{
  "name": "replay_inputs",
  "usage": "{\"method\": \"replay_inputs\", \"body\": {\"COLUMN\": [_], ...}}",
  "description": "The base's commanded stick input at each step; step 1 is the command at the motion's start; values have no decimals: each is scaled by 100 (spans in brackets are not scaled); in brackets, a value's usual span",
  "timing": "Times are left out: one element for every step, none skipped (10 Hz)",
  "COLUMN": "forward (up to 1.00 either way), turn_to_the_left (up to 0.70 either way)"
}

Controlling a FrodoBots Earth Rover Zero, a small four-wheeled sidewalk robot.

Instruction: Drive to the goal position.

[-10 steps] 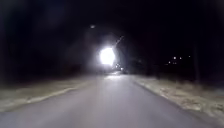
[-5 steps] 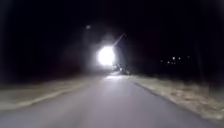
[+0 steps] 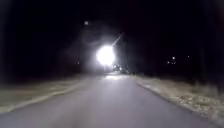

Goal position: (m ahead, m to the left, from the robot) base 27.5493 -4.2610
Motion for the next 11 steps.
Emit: {"method": "replay_inputs", "body": {"forward": [100, 100, 100, 100, 100, 100, 100, 100, 100, 100, 100], "turn_to_the_left": [0, 0, 0, 0, 0, 0, 0, 0, 0, 0, 0]}}
